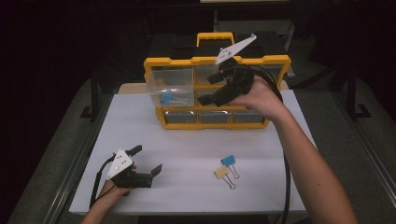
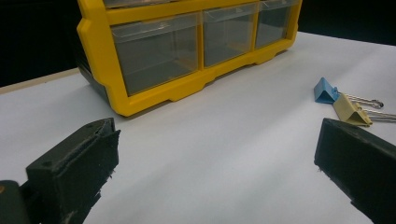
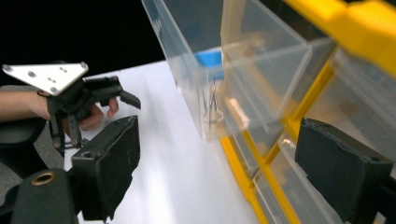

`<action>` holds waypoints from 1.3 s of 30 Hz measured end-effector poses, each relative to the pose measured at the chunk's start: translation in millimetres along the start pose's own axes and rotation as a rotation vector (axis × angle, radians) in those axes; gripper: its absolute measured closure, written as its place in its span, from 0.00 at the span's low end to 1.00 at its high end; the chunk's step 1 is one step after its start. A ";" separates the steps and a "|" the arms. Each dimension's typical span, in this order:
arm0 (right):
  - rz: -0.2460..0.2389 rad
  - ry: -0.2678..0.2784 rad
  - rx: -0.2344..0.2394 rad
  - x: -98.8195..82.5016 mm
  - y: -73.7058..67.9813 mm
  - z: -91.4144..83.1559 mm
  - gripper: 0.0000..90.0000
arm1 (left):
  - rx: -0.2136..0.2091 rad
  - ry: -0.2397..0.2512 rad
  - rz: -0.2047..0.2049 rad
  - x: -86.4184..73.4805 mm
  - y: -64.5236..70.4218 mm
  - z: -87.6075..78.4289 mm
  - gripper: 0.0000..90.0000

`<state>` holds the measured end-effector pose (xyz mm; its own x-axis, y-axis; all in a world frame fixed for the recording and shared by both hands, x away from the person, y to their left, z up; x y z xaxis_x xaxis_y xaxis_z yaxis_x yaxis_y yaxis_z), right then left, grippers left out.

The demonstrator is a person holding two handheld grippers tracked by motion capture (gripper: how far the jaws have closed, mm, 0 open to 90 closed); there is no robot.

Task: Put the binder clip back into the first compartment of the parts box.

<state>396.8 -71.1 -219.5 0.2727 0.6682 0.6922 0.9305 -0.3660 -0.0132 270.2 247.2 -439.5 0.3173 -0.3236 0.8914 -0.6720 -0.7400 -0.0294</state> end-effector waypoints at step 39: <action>0.108 -0.078 -0.038 -94.1 -16.3 50.6 0.15 | -0.001 -0.002 0.000 -0.3 0.2 -0.5 0.00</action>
<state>368.3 -95.3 -321.0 0.3905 0.6712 0.6301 0.8850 -0.4622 -0.0561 269.7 247.5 -439.6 0.3188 -0.3246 0.8905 -0.6724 -0.7396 -0.0288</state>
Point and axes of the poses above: each handheld gripper's, and its own axes: z roughly forward along the jaws, x roughly out of its top, y roughly to its right, the point moved 2 cm from there along z, roughly forward along the jaws, and after that the axes turned 10 degrees about -y, right-handed, at the moved point
